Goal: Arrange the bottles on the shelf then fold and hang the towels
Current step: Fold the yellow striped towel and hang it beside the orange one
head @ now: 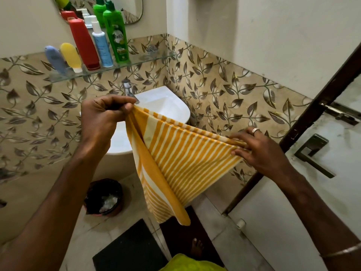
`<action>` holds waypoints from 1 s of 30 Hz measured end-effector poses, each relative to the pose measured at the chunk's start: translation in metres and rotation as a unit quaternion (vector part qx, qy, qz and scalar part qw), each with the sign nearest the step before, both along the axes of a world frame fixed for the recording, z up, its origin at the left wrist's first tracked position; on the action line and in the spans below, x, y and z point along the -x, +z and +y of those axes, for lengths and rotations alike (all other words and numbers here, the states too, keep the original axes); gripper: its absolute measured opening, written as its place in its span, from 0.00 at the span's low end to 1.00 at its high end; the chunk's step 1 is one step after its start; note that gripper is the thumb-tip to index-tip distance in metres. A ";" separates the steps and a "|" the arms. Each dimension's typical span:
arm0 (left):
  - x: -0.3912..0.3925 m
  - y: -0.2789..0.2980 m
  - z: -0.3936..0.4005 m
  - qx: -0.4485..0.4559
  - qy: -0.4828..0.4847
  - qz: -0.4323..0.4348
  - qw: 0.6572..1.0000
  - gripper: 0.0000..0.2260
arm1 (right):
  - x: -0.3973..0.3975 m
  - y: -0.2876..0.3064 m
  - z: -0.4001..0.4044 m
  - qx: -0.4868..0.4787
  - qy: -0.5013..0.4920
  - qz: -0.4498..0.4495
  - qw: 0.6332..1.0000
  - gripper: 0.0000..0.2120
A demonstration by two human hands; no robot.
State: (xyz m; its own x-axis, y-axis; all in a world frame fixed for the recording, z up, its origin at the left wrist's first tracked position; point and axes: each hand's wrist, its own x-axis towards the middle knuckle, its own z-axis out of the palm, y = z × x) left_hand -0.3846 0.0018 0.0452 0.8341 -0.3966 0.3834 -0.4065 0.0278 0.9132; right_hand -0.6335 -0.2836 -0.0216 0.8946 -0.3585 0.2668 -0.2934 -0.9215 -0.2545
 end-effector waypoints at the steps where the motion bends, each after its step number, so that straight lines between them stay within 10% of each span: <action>1: -0.001 -0.001 0.000 -0.001 0.000 -0.002 1.000 0.09 | -0.003 0.005 -0.002 0.013 -0.018 0.007 1.000 0.28; 14: -0.016 -0.023 0.001 -0.191 0.016 -0.106 0.976 0.11 | -0.031 0.058 -0.001 0.060 -0.093 0.077 0.991 0.12; 20: -0.029 -0.027 0.009 -0.262 0.053 -0.170 0.948 0.08 | -0.022 0.100 -0.005 -0.151 0.057 0.182 0.970 0.07; 25: -0.026 -0.024 -0.002 -0.257 0.054 -0.194 0.945 0.08 | -0.034 0.099 -0.015 0.088 -0.037 0.058 0.994 0.11; 30: -0.027 -0.022 -0.007 -0.249 0.071 -0.185 0.948 0.09 | -0.023 0.112 -0.020 -0.091 0.077 0.180 0.976 0.07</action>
